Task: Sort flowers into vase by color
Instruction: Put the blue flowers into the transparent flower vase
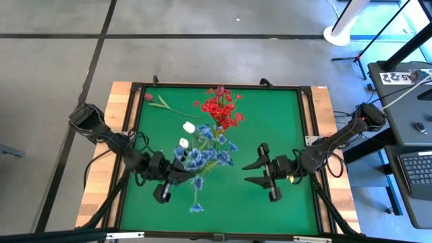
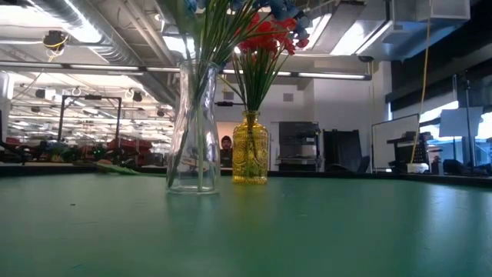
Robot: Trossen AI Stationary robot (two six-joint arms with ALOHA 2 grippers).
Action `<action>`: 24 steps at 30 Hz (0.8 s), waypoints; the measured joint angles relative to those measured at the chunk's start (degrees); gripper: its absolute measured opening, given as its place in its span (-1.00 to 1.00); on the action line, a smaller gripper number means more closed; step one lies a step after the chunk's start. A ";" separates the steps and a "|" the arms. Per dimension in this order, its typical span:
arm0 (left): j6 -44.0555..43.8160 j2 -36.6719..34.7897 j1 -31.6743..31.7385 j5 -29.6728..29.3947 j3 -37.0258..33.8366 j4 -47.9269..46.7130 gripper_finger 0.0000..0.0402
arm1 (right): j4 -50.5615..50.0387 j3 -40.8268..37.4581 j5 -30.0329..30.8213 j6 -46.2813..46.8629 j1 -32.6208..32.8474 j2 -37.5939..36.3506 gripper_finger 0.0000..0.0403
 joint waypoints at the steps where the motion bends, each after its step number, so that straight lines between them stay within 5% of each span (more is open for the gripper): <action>1: -0.21 0.00 0.12 0.29 0.00 -0.18 -1.00 | -0.06 1.31 0.37 -0.72 0.00 0.81 -0.27; 14: -0.47 0.00 -0.59 0.49 2.23 -6.94 -1.00 | -1.39 14.85 -6.21 2.67 -7.81 12.17 0.06; 24: -1.53 0.00 0.21 -6.67 3.63 -12.29 -1.00 | -7.68 25.38 -13.15 2.60 -9.68 20.83 0.33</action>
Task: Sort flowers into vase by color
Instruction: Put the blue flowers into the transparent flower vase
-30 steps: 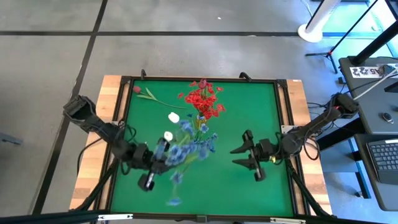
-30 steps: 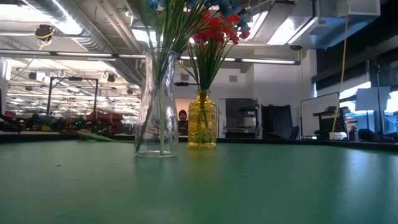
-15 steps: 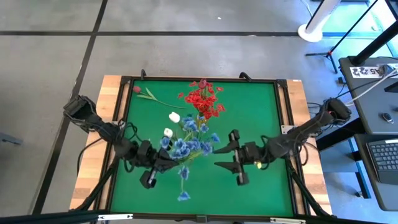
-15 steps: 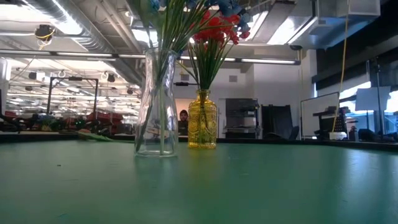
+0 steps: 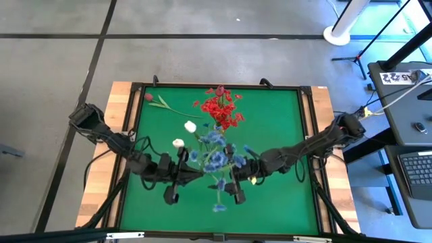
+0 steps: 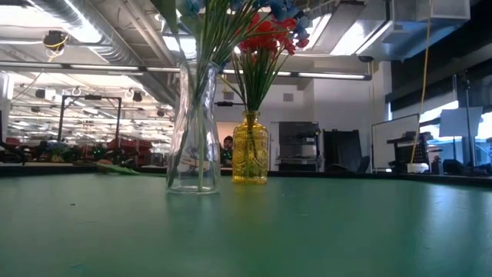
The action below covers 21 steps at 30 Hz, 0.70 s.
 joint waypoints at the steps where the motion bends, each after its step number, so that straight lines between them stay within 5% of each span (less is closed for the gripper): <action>1: -0.01 0.00 -0.02 -0.03 0.00 -0.07 -1.00 | -0.07 0.42 -0.09 -0.53 0.00 0.32 0.33; 9: -1.06 -0.02 -0.11 -0.61 0.02 -2.08 -1.00 | -0.78 1.26 2.42 -1.21 -0.07 0.53 0.07; 21: 3.28 -0.02 -1.67 0.18 0.02 -3.32 -0.84 | -1.74 1.26 2.67 -2.78 -0.07 0.53 -0.90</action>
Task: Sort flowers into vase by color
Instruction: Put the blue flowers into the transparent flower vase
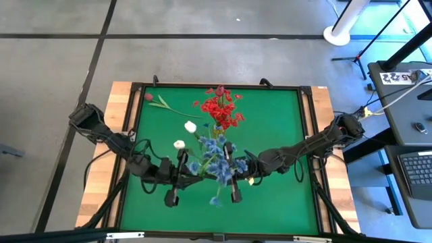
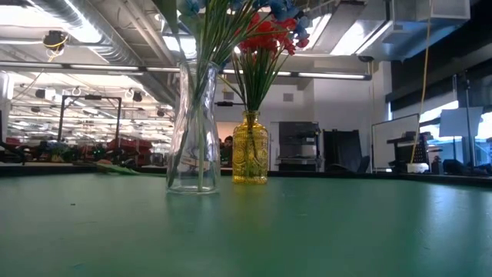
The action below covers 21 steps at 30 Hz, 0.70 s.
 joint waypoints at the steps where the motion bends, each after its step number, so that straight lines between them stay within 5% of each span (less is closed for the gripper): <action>1: 0.73 0.00 -0.52 -0.75 0.00 -0.01 -0.79 | -0.30 0.00 0.00 -0.14 0.00 0.00 -0.93; 11: 10.97 -3.89 -10.56 -18.45 0.00 -0.03 -0.42 | -3.17 0.00 0.36 -2.43 0.00 -1.76 -0.95; 16: 13.78 -7.36 -17.15 -32.68 0.00 0.04 -0.33 | -7.37 0.22 2.99 -3.08 0.00 -4.09 -0.91; 21: 13.78 -8.85 -20.71 -47.79 0.00 0.06 -0.32 | -22.37 7.60 4.97 -6.18 0.00 -4.49 -0.96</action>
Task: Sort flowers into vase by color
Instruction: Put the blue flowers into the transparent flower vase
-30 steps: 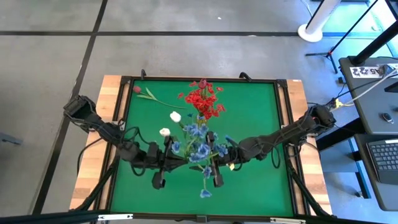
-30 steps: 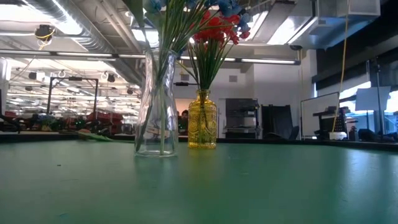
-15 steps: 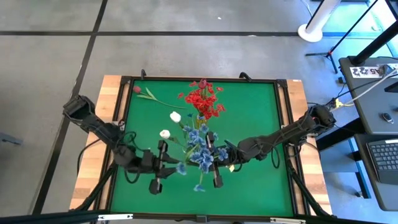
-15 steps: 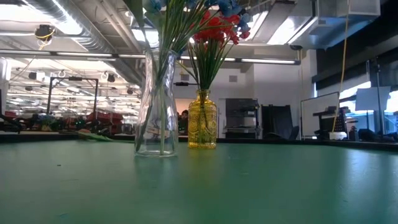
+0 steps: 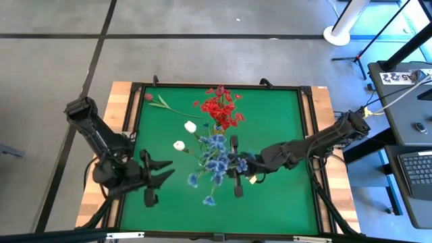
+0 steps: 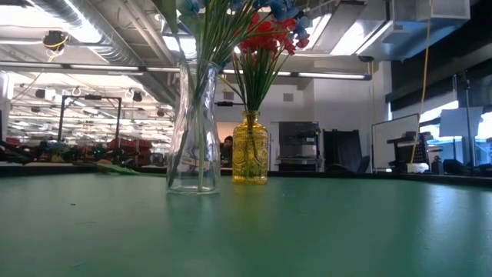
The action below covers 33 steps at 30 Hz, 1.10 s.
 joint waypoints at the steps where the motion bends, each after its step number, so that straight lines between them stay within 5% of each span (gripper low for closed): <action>1: 0.00 0.00 -0.39 -2.02 0.00 -0.04 -0.32 | -3.53 2.11 0.04 -0.40 -0.12 0.21 -0.96; 6: -0.04 0.02 -1.27 -7.77 0.00 -0.04 -0.32 | -15.69 8.73 -0.62 -0.78 -2.22 0.73 -0.94; 21: -0.44 0.07 -1.20 -9.16 -0.02 -3.08 -0.32 | -18.25 8.29 -12.68 8.14 -11.52 6.76 -0.96; 33: -0.44 0.07 -1.20 -9.13 -0.02 -3.29 -0.32 | -19.17 8.27 -13.67 10.02 -12.00 10.37 -0.93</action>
